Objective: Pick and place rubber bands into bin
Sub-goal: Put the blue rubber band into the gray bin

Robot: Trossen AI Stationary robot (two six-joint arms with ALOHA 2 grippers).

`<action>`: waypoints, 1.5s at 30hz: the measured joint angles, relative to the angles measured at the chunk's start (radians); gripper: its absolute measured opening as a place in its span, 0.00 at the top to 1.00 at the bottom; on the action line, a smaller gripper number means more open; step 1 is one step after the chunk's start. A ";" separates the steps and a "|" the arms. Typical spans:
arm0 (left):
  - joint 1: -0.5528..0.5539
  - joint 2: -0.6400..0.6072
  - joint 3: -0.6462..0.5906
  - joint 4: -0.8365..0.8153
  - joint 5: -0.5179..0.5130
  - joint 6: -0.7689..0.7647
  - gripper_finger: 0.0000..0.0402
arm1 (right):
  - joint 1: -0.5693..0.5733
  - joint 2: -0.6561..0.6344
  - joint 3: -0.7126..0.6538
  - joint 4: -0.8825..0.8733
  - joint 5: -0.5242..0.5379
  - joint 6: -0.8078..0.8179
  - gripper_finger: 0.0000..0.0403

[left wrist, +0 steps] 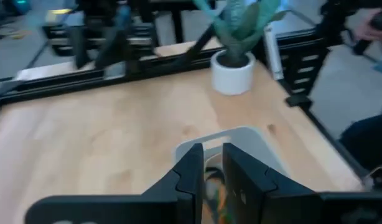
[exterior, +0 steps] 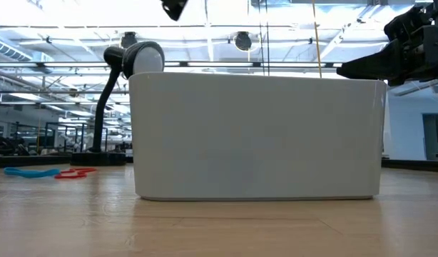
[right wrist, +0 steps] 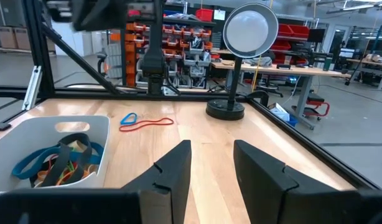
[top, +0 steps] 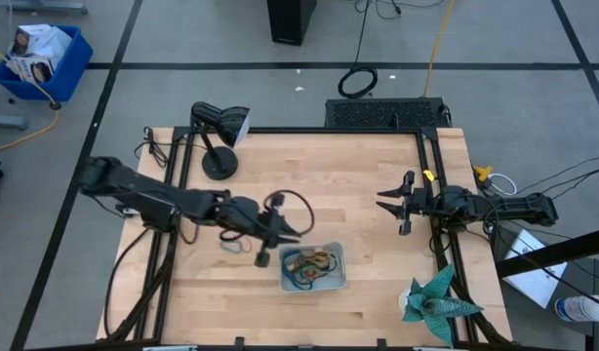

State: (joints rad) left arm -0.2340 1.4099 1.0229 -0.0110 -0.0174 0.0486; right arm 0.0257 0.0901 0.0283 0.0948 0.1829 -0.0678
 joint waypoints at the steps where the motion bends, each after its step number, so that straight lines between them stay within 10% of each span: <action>1: 0.000 -0.021 0.000 -0.032 -0.017 0.001 0.83 | 0.000 0.000 0.000 0.000 0.000 0.000 0.71; 45: -0.043 -0.048 0.000 -0.861 -0.036 -0.477 0.72 | 0.000 0.000 0.000 -0.002 0.000 -0.004 0.71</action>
State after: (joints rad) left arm -0.2771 1.3614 1.0229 -0.8723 -0.0536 -0.4280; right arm 0.0260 0.0902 0.0284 0.0933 0.1833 -0.0719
